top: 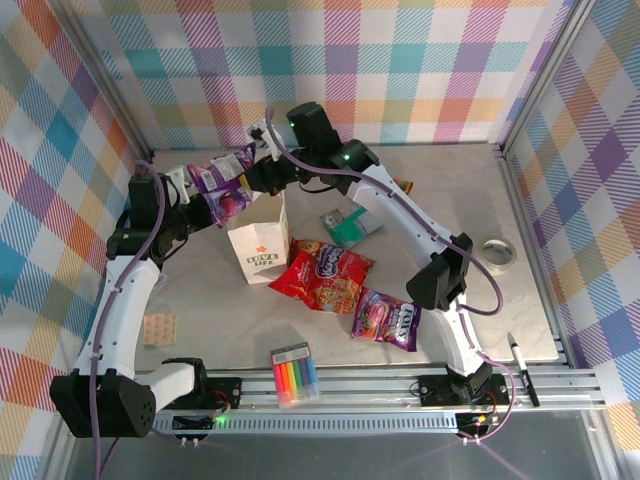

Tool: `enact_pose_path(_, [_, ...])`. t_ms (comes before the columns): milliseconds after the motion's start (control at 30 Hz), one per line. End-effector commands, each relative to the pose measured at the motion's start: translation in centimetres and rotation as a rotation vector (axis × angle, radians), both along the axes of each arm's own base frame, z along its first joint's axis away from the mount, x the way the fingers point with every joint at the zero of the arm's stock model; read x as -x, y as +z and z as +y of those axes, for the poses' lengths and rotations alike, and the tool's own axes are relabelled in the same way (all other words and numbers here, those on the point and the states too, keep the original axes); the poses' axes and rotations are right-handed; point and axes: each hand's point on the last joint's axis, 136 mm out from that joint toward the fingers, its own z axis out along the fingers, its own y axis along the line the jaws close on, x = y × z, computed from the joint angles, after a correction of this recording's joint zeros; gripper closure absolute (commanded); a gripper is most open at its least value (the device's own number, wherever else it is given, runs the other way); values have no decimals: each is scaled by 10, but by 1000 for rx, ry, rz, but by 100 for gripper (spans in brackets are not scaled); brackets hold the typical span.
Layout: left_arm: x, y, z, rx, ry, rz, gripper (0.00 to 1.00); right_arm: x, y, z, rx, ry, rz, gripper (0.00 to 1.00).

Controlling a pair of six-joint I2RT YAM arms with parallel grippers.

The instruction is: Place the snacks into the paper bag

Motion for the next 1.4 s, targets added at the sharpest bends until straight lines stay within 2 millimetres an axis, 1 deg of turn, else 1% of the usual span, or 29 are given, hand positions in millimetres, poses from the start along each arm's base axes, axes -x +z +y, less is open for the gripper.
enact_pose_path(0, [1,9,1,-1,-9,-41,91,-10,13,-15,42,-63,-102,92])
enact_pose_path(100, [1,9,1,-3,-9,-40,91,-14,8,-24,93,-98,-123,92])
enact_pose_path(200, [2,8,2,-12,-5,-41,91,-14,7,-29,122,-107,-143,92])
enact_pose_path(433, [2,7,2,-8,-6,-36,91,-13,14,-35,131,-120,-173,92])
enact_pose_path(533, [2,7,2,-11,-4,-36,91,-13,14,-39,147,-125,-188,93])
enact_pose_path(667, [1,5,2,-13,-5,-31,91,-8,13,-43,170,-99,-208,94])
enact_pose_path(800, [0,3,3,-16,-1,-25,91,-8,10,-51,198,-117,-224,93])
enact_pose_path(867, [-1,2,4,-17,1,-20,91,-7,11,-53,213,-102,-261,92])
enact_pose_path(1067, [-1,1,5,-16,12,-10,91,-3,9,-56,228,-79,-283,92])
enact_pose_path(1367, [-1,3,5,-18,10,-16,91,-9,-17,-55,289,-75,-259,91])
